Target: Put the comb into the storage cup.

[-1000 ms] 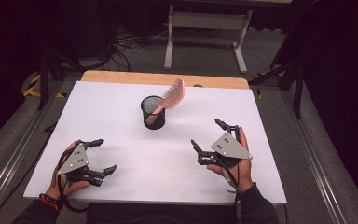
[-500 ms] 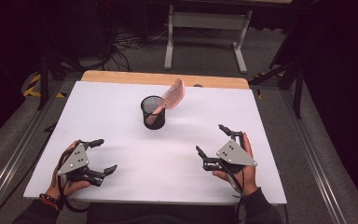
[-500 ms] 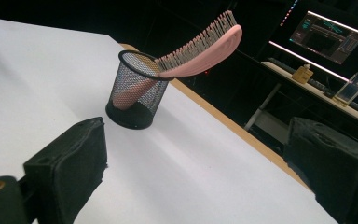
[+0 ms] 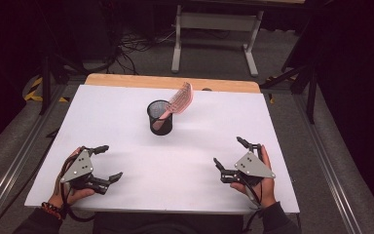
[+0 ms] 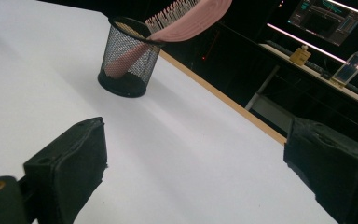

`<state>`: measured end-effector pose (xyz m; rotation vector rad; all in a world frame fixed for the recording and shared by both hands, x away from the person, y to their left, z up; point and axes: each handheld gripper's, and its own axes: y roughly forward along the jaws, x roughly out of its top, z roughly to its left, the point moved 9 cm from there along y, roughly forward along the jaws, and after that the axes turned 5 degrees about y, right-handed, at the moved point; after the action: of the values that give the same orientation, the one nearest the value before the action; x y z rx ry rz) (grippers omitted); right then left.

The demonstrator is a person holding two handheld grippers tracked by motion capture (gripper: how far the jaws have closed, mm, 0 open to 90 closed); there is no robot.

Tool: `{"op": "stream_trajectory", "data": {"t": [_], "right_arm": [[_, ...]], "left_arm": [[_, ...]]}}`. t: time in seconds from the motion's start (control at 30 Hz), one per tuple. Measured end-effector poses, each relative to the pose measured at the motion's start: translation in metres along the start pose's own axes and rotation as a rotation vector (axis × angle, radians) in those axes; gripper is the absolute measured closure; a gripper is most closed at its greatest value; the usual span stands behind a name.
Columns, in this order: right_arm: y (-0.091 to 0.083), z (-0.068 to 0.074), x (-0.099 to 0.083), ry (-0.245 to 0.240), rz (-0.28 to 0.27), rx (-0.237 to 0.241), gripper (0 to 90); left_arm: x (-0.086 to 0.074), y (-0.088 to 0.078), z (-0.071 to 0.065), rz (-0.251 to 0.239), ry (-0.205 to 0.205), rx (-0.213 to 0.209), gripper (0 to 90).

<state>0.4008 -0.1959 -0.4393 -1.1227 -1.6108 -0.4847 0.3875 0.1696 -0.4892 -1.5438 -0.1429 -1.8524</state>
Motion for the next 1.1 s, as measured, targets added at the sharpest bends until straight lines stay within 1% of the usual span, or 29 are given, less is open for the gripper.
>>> {"op": "stream_trajectory", "data": {"t": [0.03, 0.13, 0.17, 0.23, 0.27, 0.3, 0.33, 0.43, 0.5, 0.57, 0.63, 0.73, 0.83, 0.87, 0.93, 1.03, 1.1], "right_arm": [[-0.002, -0.001, -0.005, -0.005, 0.007, -0.007, 6.2], [-0.003, -0.003, -0.010, -0.005, 0.015, -0.015, 6.3], [-0.005, -0.003, -0.013, 0.004, 0.019, -0.010, 6.4], [-0.006, -0.004, -0.020, 0.006, 0.033, -0.013, 6.4], [-0.006, -0.004, -0.020, 0.006, 0.033, -0.013, 6.4], [-0.008, -0.005, -0.026, 0.008, 0.044, -0.015, 6.3], [-0.008, -0.005, -0.026, 0.008, 0.044, -0.015, 6.3], [-0.011, -0.009, -0.034, 0.026, 0.052, -0.018, 6.3], [-0.013, -0.012, -0.040, 0.025, 0.063, -0.024, 6.0], [-0.014, -0.014, -0.041, 0.029, 0.064, -0.025, 5.9], [-0.017, -0.018, -0.045, 0.049, 0.066, -0.030, 5.9], [-0.021, -0.019, -0.054, 0.033, 0.079, -0.030, 5.8], [-0.025, -0.020, -0.063, 0.057, 0.085, -0.031, 5.8], [-0.026, -0.020, -0.066, 0.050, 0.089, -0.035, 5.8], [-0.028, -0.020, -0.068, 0.056, 0.087, -0.031, 5.8], [-0.030, -0.023, -0.067, 0.091, 0.069, -0.024, 5.8], [-0.030, -0.022, -0.067, 0.086, 0.068, -0.026, 5.8]], "left_arm": [[0.000, 0.000, 0.000, 0.000, 0.000, 0.000, 5.1], [0.000, 0.000, 0.000, 0.001, -0.002, 0.000, 5.1], [0.000, 0.001, 0.000, 0.001, -0.003, -0.001, 5.1], [0.000, 0.001, 0.000, -0.001, -0.004, 0.000, 5.1], [0.000, 0.001, 0.000, -0.001, -0.004, 0.000, 5.1], [0.000, 0.001, 0.000, -0.002, -0.007, -0.001, 5.1], [0.000, 0.001, 0.000, 0.000, -0.007, -0.002, 5.1], [0.000, 0.001, 0.000, 0.004, -0.002, -0.004, 5.1], [0.000, 0.002, 0.000, 0.003, -0.006, -0.004, 5.1], [-0.001, 0.002, 0.000, 0.003, -0.008, -0.004, 5.0], [-0.001, 0.003, 0.000, 0.003, -0.012, -0.007, 5.0], [-0.001, 0.004, 0.001, 0.004, -0.008, -0.005, 4.9], [0.000, 0.004, 0.002, 0.001, -0.011, 0.002, 4.8], [0.000, 0.004, 0.003, 0.001, -0.011, 0.004, 4.8], [-0.001, 0.005, 0.004, 0.004, -0.013, 0.007, 4.8], [-0.001, 0.006, 0.005, 0.006, -0.018, 0.012, 4.8], [-0.001, 0.006, 0.004, 0.005, -0.017, 0.012, 4.7]]}}
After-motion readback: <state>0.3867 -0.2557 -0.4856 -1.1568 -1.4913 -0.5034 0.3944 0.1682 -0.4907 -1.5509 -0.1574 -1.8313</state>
